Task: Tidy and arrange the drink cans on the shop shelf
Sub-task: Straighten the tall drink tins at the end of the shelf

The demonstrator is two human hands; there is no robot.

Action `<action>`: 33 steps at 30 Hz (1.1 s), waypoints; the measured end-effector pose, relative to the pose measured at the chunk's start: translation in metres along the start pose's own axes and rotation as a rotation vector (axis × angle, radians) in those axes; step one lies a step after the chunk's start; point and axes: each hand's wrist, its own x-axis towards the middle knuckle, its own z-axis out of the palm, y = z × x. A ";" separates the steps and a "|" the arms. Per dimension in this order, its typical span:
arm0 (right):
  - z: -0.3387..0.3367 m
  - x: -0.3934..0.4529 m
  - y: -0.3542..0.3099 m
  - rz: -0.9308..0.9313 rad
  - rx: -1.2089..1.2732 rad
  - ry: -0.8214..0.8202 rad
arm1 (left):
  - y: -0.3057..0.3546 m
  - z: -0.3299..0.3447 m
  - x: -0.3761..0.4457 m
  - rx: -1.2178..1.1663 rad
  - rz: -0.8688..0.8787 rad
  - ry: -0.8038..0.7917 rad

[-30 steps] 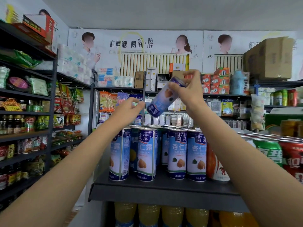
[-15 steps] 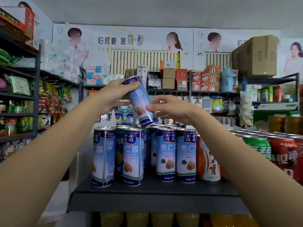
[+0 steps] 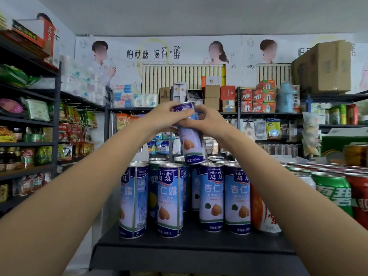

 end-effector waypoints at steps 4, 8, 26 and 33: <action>-0.015 0.001 0.008 0.015 0.056 0.199 | -0.015 -0.003 -0.006 -0.033 -0.110 -0.116; -0.026 0.001 0.015 0.052 0.161 0.260 | -0.036 0.008 -0.001 0.629 -0.122 -0.364; -0.031 0.005 0.028 0.079 0.214 0.271 | -0.057 0.027 0.021 0.848 -0.114 -0.425; -0.036 0.019 0.026 0.056 0.253 0.388 | -0.032 -0.001 0.031 0.549 -0.093 -0.103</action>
